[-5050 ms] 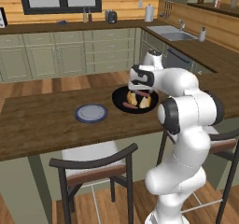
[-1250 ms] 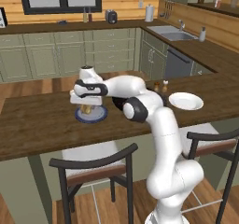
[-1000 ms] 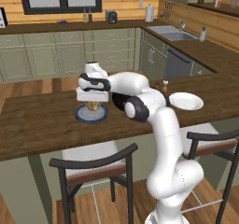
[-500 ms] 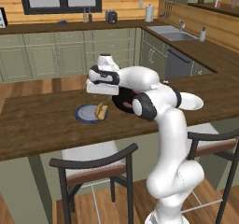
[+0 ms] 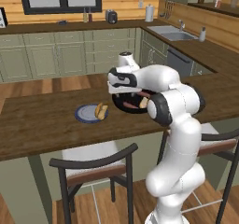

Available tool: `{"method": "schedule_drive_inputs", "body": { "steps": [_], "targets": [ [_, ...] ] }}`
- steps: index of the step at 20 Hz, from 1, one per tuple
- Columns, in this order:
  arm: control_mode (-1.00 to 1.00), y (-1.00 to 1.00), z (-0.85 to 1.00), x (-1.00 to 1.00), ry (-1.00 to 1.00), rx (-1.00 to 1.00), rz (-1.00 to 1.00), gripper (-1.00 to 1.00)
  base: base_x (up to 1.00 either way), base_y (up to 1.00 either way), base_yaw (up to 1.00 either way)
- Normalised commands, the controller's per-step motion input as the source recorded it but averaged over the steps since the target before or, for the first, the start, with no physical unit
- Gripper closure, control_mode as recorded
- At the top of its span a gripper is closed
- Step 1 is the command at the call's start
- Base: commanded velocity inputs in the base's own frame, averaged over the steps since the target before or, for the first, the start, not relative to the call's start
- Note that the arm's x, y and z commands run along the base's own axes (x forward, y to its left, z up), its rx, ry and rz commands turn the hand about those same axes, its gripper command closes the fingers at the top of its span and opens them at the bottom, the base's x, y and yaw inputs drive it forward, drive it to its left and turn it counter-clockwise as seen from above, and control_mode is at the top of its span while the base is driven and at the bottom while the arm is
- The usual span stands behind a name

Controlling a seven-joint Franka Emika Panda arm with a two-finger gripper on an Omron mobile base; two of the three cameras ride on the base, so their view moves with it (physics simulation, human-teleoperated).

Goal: Place one bun and one sausage from the bowl on each plate.

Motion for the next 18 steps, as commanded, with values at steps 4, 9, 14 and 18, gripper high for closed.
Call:
{"method": "schedule_drive_inputs", "body": {
  "steps": [4,9,14,18],
  "targets": [
    [-1.0,-1.0,-0.21,0.62,0.02,-0.08,0.08,-1.0,0.0,0.0,0.0],
    [-1.0,-0.52,-0.32,1.0,0.04,0.02,0.1,-1.0,0.0,0.0,0.0],
    [-1.0,0.29,-0.55,0.21,0.0,0.04,0.1,-1.0,0.0,0.0,0.0],
    [-1.0,0.0,-0.53,0.21,-0.01,0.06,0.0,-1.0,0.0,0.0,0.0]
  ]
}}
